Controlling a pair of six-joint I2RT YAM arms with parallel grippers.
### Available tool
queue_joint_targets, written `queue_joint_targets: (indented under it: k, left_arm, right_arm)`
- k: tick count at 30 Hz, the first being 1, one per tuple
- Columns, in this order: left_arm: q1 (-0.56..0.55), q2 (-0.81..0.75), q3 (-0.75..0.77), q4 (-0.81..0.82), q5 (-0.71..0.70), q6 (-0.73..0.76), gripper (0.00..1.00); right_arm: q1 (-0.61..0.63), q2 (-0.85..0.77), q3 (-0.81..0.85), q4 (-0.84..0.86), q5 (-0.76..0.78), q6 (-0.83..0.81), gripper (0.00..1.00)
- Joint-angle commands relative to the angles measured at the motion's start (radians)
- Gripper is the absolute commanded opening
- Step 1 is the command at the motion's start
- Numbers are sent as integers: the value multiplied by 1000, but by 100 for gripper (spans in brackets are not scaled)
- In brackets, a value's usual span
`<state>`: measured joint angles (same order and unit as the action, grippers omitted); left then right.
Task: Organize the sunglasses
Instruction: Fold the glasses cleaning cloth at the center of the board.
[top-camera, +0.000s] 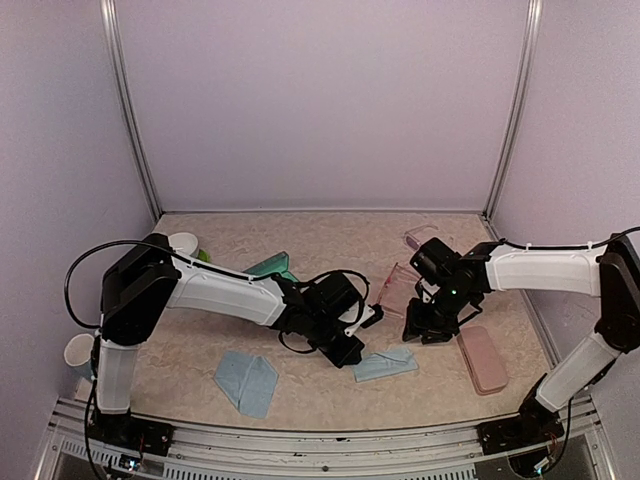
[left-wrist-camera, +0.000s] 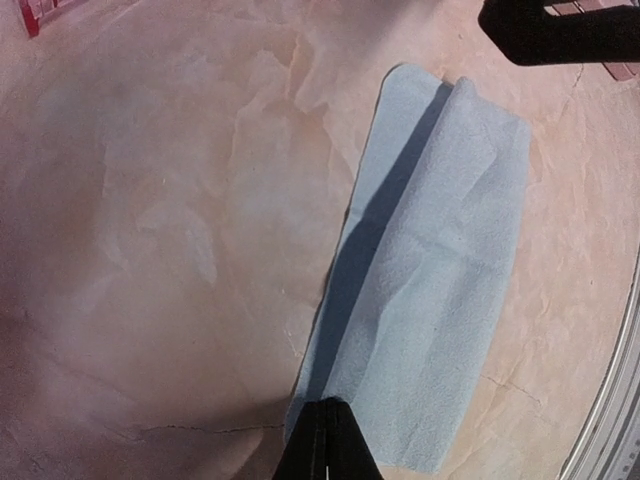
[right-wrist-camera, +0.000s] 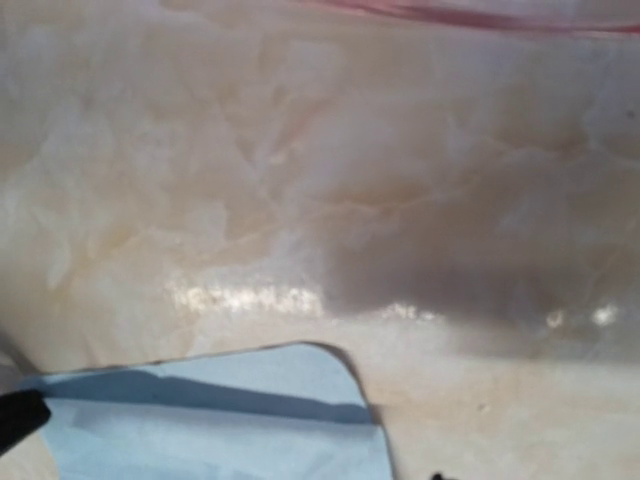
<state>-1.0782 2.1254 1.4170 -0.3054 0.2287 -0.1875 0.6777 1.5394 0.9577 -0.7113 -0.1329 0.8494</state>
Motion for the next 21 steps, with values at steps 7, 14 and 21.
queue_joint_targets:
  k: [7, 14, 21]
  left_arm:
    - [34, -11, 39, -56, 7, -99, 17]
    - [40, -70, 61, -86, -38, -124, 25]
    - [14, -144, 84, -153, -157, -113, 25]
  right_arm:
    - [-12, -58, 8, 6, 25, -32, 55]
    - [-13, -96, 10, 5, 31, -83, 60]
    - [-15, -128, 30, -36, 65, -145, 62]
